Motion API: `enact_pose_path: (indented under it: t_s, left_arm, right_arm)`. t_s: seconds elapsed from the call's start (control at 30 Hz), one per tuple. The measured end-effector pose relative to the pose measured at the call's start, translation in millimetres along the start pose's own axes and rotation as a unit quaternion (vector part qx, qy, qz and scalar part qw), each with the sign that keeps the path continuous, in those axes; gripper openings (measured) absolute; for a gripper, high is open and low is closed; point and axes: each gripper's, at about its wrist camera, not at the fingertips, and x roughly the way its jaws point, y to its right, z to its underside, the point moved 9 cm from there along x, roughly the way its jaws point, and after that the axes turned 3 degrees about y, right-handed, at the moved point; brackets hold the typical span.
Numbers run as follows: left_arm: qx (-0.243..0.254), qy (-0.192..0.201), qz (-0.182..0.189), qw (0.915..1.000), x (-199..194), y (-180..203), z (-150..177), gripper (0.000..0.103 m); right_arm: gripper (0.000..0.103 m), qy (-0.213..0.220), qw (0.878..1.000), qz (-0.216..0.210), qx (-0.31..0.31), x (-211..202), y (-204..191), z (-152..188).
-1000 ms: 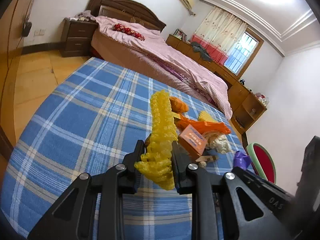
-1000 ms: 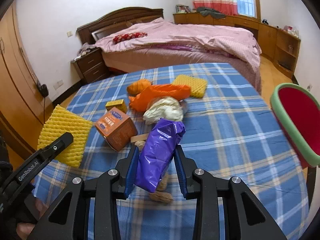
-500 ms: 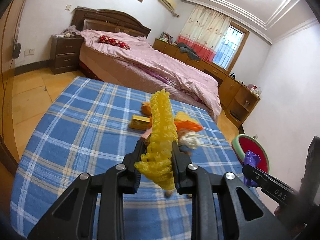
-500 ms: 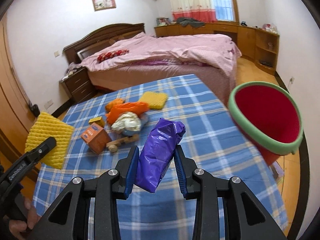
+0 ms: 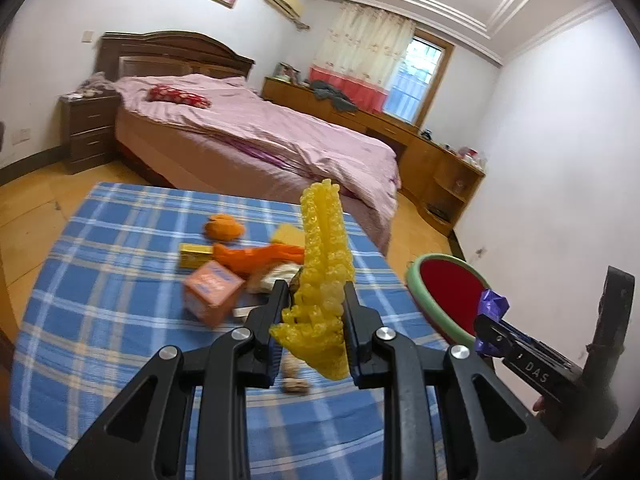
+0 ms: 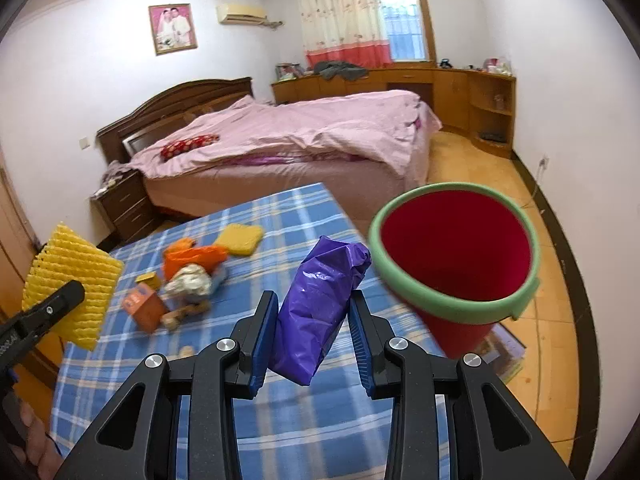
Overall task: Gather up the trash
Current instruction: 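Carry both items over the red bucket and open both tools to drop them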
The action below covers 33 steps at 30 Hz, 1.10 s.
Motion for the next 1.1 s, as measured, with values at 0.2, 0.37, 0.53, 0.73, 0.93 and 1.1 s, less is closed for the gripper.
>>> enact_pose_path:
  t_s: [0.2, 0.37, 0.53, 0.73, 0.93, 1.1]
  left_arm:
    - [0.016, -0.027, 0.029, 0.9991, 23.3, 41.1, 2.4, 0.025]
    - [0.039, -0.050, 0.055, 0.9965, 50.2, 78.7, 6.3, 0.025]
    - [0.065, -0.070, 0.072, 0.9928, 77.1, 118.7, 12.4, 0.025]
    - [0.087, -0.098, 0.096, 0.9868, 125.4, 163.0, 22.6, 0.025]
    - [0.103, -0.111, 0.095, 0.9838, 169.3, 191.2, 25.8, 0.025]
    - [0.105, -0.133, 0.086, 0.9817, 201.7, 203.7, 37.3, 0.025]
  right_arm:
    - [0.036, 0.004, 1.000, 0.026, 0.011, 1.7, 37.9, -3.8]
    - [0.036, 0.001, 0.999, 0.040, 0.031, 9.6, 71.1, -1.4]
    - [0.036, -0.001, 0.997, 0.049, 0.057, 19.6, 109.4, -3.0]
    - [0.036, -0.003, 0.995, 0.064, 0.077, 33.8, 149.9, -10.9]
    - [0.036, -0.007, 0.994, 0.073, 0.082, 46.5, 180.7, -17.6]
    - [0.036, -0.018, 0.994, 0.074, 0.080, 64.3, 197.4, -19.3]
